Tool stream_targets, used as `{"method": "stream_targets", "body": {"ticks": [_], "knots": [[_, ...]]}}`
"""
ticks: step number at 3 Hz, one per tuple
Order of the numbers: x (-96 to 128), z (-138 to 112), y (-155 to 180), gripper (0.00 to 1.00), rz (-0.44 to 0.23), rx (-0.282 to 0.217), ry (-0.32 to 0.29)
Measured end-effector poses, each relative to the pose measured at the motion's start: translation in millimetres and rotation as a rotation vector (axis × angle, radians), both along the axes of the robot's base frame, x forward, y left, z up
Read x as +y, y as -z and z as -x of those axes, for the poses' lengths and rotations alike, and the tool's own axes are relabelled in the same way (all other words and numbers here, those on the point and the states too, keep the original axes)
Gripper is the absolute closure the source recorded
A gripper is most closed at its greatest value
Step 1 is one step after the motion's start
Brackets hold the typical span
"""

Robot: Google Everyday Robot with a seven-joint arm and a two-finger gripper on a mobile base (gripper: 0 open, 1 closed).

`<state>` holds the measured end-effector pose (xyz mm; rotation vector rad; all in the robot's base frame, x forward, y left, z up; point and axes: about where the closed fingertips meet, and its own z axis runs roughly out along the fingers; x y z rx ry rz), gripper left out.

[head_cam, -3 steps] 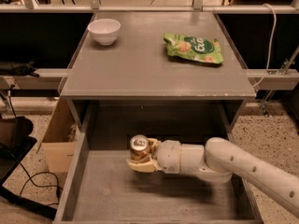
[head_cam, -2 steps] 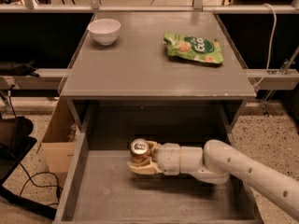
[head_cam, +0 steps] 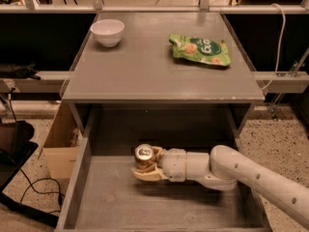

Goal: Place orange can into top drawer

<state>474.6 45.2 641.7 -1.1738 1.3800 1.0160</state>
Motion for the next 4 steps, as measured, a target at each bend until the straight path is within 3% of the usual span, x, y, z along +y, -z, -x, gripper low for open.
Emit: {"method": "stream_targets", "body": {"ticks": [2, 3, 4], "knots": [[0.1, 0.0, 0.0, 0.16, 0.0, 0.0, 0.0], [0.2, 0.1, 0.0, 0.0, 0.0, 0.0, 0.0], [0.3, 0.1, -0.1, 0.0, 0.0, 0.0, -0.001]]}}
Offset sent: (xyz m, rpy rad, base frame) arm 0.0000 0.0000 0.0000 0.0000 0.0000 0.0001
